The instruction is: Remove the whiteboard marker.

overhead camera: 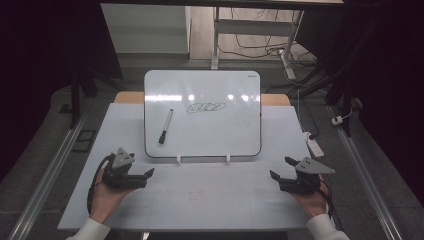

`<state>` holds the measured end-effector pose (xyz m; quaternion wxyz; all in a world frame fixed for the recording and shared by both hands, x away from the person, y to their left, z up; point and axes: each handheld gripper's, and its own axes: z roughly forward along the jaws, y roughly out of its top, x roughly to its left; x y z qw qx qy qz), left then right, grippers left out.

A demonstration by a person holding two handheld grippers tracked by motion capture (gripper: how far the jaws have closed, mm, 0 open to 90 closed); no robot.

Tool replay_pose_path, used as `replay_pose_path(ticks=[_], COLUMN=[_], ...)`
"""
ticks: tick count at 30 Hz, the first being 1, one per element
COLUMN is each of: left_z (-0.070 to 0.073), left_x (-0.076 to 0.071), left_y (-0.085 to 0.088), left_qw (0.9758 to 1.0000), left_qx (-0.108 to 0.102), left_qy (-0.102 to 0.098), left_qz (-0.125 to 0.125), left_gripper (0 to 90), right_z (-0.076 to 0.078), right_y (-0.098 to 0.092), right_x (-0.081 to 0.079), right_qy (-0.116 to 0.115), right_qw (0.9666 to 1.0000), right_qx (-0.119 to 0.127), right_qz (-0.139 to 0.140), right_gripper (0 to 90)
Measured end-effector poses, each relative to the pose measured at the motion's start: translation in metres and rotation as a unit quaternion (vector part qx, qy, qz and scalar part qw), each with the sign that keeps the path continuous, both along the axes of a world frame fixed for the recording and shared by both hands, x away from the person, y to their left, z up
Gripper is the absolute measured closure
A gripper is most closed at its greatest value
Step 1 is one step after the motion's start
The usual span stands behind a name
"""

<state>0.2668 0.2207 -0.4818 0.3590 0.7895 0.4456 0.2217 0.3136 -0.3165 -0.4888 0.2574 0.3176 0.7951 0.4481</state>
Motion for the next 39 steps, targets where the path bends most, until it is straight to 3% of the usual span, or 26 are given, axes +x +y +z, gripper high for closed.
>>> replay_pose_path(ticks=[5, 6, 7, 15, 21, 26, 39], left_z=[0.022, 0.029, 0.029, 0.049, 0.048, 0.041, 0.029], left_x=[0.021, 0.032, 0.032, 0.078, 0.096, 0.11, 0.123], left_y=[-0.006, -0.009, -0.009, -0.03, -0.041, -0.048, -0.057], left_qw=[1.0, 1.0, 1.0, 0.9996, 0.999, 0.9982, 0.9954], left_qx=[-0.005, -0.005, -0.005, 0.014, 0.02, 0.03, 0.063], left_qy=[0.001, 0.0, 0.0, -0.022, -0.035, -0.046, -0.063], left_qz=[-0.003, -0.003, -0.003, 0.012, 0.017, 0.022, 0.036], left_gripper=[15.0, 15.4, 15.4, 18.7, 23.7, 35.9, 62.6], right_z=[0.0, 0.0, 0.0, -0.003, -0.005, -0.007, -0.009], right_y=[0.001, 0.001, 0.002, 0.002, 0.003, 0.004, 0.005], right_x=[0.0, 0.0, 0.0, 0.001, 0.001, 0.002, 0.002], right_qy=[0.004, 0.005, 0.006, 0.007, 0.01, 0.014, 0.016], right_qw=[1.0, 1.0, 1.0, 1.0, 0.9999, 0.9998, 0.9997], right_qx=[0.002, 0.001, 0.0, -0.002, -0.005, -0.01, -0.018], right_qz=[-0.002, -0.001, 0.0, 0.005, 0.006, 0.006, -0.002], right_gripper=[23.5, 23.5, 23.4, 23.2, 23.3, 23.2, 23.3])
